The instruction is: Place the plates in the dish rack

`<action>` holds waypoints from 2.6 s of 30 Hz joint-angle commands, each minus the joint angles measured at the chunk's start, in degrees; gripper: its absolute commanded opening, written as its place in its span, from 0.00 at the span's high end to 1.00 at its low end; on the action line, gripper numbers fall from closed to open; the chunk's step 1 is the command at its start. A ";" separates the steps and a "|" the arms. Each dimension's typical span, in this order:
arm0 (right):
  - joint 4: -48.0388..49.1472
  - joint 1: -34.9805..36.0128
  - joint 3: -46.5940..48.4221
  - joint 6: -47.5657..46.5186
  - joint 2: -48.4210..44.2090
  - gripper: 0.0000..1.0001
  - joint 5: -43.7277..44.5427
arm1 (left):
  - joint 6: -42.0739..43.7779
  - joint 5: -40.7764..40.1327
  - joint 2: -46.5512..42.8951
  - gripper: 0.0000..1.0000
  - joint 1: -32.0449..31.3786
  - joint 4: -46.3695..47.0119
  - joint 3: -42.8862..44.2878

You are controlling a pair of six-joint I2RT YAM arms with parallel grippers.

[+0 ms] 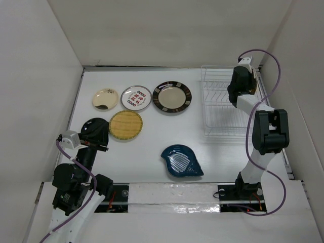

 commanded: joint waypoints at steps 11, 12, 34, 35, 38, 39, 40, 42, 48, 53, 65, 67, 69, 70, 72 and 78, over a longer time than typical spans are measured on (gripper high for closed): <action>-2.21 2.63 0.86 12.19 -5.33 0.31 0.26 | -0.45 0.12 1.06 0.89 -0.37 2.03 0.56; -6.32 3.16 2.10 16.21 -6.39 0.28 -0.53 | -0.45 0.04 1.15 0.89 -0.37 2.12 0.56; -11.63 44.21 11.59 65.03 11.86 0.54 -46.41 | -0.28 -1.46 9.75 1.00 -0.37 2.21 0.56; -11.63 44.82 12.65 65.73 14.84 0.53 -47.72 | -0.19 -1.55 10.02 1.00 -0.37 2.12 0.56; -11.02 44.83 15.11 68.63 18.11 0.47 -49.22 | -0.10 -2.51 11.08 1.00 -0.37 2.12 0.56; -11.19 44.83 15.90 69.59 19.77 0.47 -49.23 | -0.10 -2.86 11.34 0.98 -0.37 2.12 0.65; -11.19 44.83 16.17 69.95 21.01 0.47 -51.49 | -0.02 -3.13 11.86 0.96 -0.37 2.12 0.65; -11.71 44.83 16.61 70.83 22.15 0.47 -51.69 | 0.16 -3.22 12.39 0.96 -0.37 2.21 0.65; -7.42 44.30 14.68 73.73 24.71 0.48 -56.08 | 0.16 -2.08 14.33 0.94 1.64 2.64 0.65; -4.61 43.07 12.14 76.72 26.38 0.50 -58.80 | 0.42 -1.64 15.47 0.93 1.65 3.00 0.65; 2.51 42.02 3.35 78.13 19.63 1.00 -61.54 | 0.69 -1.81 14.51 0.92 1.65 3.26 0.65; 3.74 41.41 1.24 77.34 14.90 1.00 -61.36 | 0.78 -1.46 13.72 0.91 1.65 3.17 0.56; 4.10 40.88 -1.57 76.55 11.20 1.00 -60.75 | 0.60 -1.28 13.02 0.91 1.65 3.17 0.56; 4.01 40.87 -2.36 75.41 7.52 1.00 -60.66 | 0.51 -1.28 12.32 0.91 1.65 3.09 0.56; 1.92 39.21 -3.95 73.83 3.64 1.00 -59.87 | 0.42 -0.93 11.43 0.91 1.65 2.82 0.56; -7.82 28.68 -7.82 65.05 -15.25 1.00 -48.11 | -0.10 1.70 8.53 0.89 1.65 2.73 0.56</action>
